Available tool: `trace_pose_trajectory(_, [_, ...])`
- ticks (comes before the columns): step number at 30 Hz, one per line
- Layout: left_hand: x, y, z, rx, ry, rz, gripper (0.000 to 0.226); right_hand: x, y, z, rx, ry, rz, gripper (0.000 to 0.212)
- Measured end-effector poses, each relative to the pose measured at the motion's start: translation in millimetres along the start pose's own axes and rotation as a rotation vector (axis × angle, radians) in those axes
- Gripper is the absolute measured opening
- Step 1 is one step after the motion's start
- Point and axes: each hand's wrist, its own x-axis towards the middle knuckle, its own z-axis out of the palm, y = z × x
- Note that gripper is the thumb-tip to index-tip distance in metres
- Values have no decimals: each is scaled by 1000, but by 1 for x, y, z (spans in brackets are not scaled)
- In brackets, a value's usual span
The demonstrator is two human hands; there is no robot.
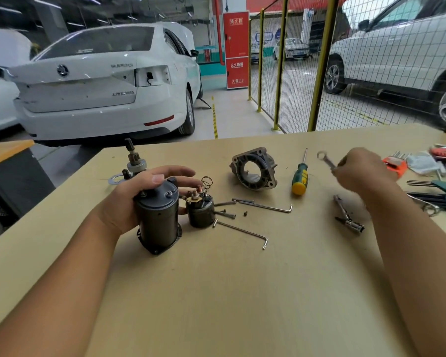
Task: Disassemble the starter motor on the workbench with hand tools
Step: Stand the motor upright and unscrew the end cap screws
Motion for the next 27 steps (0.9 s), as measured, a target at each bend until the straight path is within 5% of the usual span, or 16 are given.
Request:
trace_pose_trajectory(3, [-2, 5, 5, 15, 0, 31, 80, -16, -18, -26, 352, 146, -166, 14])
trace_pose_trajectory(5, [-3, 10, 8, 58, 31, 39, 87, -39, -40, -32, 566, 97, -355, 6])
trace_pose_trajectory(10, [-7, 21, 12, 133, 34, 67, 93, -102, -92, -7, 461, -135, -809, 22])
trace_pose_trajectory(16, [-6, 20, 16, 203, 108, 137, 70, -114, -105, 20, 446, -277, -814, 21])
trace_pose_trajectory(27, [-3, 17, 19, 39, 107, 61, 87, -126, -115, 24, 517, -331, -835, 20])
